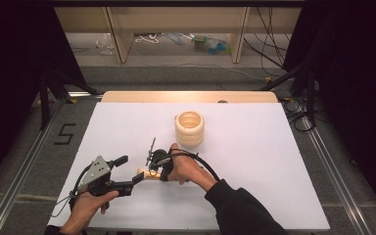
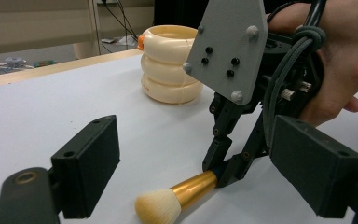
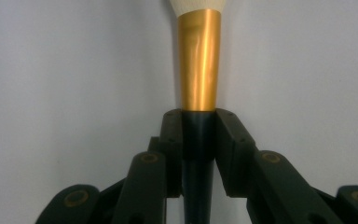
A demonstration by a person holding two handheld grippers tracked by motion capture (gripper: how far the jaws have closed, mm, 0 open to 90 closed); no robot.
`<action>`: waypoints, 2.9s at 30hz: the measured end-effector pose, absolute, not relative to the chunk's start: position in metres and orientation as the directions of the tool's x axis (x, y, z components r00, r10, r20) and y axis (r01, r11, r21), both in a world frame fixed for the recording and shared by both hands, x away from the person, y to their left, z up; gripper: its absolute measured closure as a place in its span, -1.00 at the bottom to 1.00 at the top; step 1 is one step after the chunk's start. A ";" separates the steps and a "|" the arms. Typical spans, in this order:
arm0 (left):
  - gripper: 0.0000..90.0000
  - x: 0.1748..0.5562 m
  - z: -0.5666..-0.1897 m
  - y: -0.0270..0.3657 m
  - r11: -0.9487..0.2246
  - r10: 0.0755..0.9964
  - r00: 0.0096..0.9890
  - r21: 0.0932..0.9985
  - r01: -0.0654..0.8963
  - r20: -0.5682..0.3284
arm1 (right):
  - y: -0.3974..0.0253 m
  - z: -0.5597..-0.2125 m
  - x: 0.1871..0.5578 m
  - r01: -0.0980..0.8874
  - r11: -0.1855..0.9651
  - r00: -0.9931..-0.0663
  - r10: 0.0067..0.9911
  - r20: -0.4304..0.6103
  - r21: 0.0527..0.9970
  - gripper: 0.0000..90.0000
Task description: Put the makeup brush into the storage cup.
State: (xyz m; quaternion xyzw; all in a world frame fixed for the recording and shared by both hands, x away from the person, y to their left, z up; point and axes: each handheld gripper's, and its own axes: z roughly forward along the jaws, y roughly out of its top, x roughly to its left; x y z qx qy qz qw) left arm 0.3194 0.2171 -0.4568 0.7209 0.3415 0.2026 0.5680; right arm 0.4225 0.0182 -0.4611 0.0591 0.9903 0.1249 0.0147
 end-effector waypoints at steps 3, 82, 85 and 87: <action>-0.65 0.320 -0.457 0.217 -0.119 0.719 0.688 0.958 0.260 -0.098 | 0.018 -0.461 0.422 0.115 0.963 -0.992 0.122 -0.015 0.245 0.65; -0.65 0.321 -0.455 0.216 -0.107 0.719 0.690 0.969 0.225 -0.081 | -0.120 -0.368 0.453 0.194 0.353 -0.883 0.469 0.007 0.915 0.66; -0.65 0.321 -0.455 0.216 -0.108 0.720 0.689 0.968 0.227 -0.082 | -0.120 -0.369 0.455 0.197 0.343 -0.880 0.475 0.012 0.919 0.66; -0.65 0.321 -0.455 0.216 -0.117 0.716 0.694 0.969 0.216 -0.068 | -0.120 -0.369 0.456 0.190 0.329 -0.876 0.482 0.008 0.925 0.66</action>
